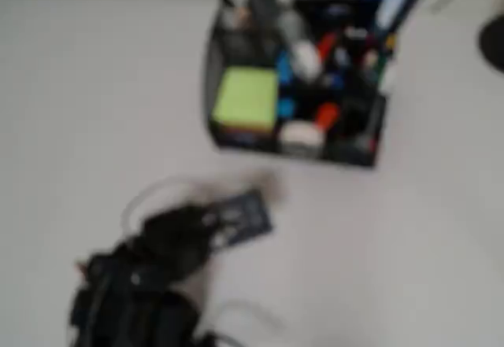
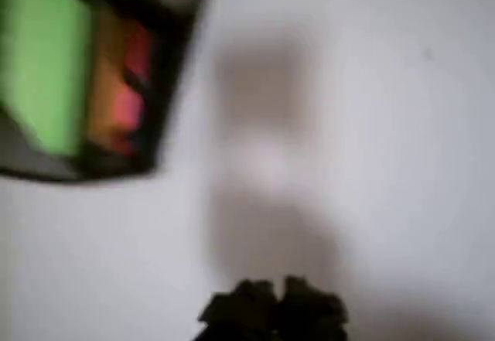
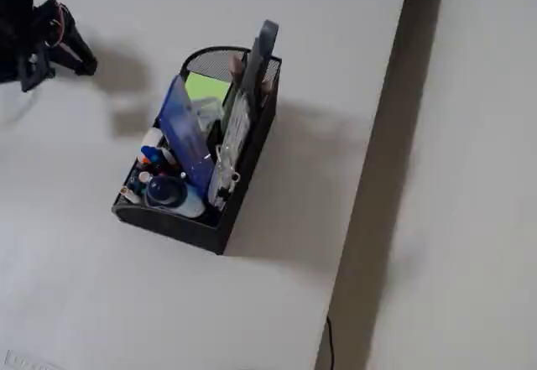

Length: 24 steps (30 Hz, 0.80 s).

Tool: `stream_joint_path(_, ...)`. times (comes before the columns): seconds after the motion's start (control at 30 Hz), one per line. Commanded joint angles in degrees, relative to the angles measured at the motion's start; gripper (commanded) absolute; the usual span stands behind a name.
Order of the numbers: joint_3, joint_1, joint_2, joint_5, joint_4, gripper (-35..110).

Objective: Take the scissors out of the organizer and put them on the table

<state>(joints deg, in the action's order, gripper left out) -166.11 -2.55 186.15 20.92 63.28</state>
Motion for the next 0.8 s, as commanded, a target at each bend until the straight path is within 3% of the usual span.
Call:
stream_joint_path(0.0,25.05,2.64,-20.21,-3.34,-2.37,6)
stream_joint_path(0.2,70.31,1.41,-61.79,-9.32,7.38,31)
stream_joint_path(0.37,102.48,-1.85,-86.48,-12.57,16.00,47)
stream_joint_path(0.67,154.69,-1.41,-121.99,-14.50,17.05,53)
stream_joint_path(0.77,161.72,0.53,-128.14,-14.94,13.01,53)
